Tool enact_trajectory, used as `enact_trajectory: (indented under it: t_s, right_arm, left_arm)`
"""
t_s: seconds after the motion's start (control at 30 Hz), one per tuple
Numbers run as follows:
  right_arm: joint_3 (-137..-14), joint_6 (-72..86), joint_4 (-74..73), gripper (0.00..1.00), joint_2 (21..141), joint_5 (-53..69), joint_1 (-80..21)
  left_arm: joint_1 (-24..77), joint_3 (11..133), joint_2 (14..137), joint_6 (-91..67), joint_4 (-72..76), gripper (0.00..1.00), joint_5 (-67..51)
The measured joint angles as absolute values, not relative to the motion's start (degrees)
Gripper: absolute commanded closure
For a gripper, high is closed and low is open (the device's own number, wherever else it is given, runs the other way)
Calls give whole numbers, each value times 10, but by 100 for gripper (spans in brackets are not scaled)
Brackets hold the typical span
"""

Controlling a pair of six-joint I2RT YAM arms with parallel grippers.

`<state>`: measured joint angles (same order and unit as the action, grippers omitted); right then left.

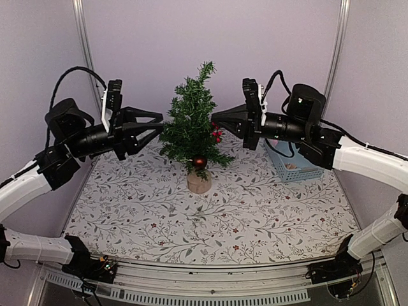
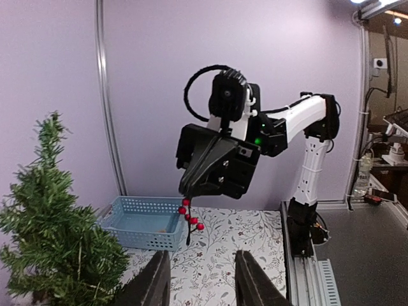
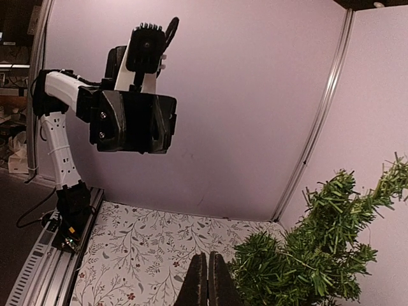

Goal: Decorate the small christmas tree

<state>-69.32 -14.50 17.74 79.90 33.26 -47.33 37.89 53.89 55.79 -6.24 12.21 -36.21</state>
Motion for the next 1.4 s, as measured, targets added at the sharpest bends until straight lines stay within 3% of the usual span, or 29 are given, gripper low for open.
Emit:
enact_trajectory:
  t_s: [0.37, 0.9, 1.2, 1.27, 1.4]
  right_arm:
    - [-722, -149, 143, 100, 821, 360, -523]
    - [-727, -149, 137, 100, 830, 369, -545]
    - [-727, -149, 137, 100, 833, 370, -547]
    - [-728, -149, 137, 100, 833, 370, -547]
    - [-728, -150, 136, 86, 834, 366, -547]
  left_arm:
    - [508, 605, 665, 36, 49, 70, -310]
    - [517, 605, 675, 44, 53, 77, -269]
    - [518, 605, 675, 42, 53, 100, -268]
    - [518, 605, 675, 42, 54, 100, -270]
    - [518, 599, 675, 37, 66, 100, -276]
